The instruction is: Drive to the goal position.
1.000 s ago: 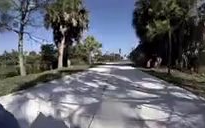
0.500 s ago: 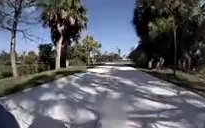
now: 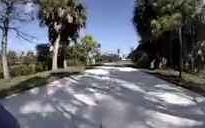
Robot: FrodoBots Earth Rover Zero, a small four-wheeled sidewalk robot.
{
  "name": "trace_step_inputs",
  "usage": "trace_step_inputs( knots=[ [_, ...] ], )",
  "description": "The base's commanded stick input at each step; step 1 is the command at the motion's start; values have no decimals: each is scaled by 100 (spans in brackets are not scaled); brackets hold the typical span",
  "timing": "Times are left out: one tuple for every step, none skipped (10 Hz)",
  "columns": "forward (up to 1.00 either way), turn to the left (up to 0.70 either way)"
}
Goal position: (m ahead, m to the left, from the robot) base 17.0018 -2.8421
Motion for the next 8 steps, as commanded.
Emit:
trace_step_inputs(
  knots=[
    [70, -11],
    [70, -35],
    [70, -35],
    [70, -16],
    [70, 0],
    [70, 0],
    [70, 0],
    [70, 0]
  ],
)
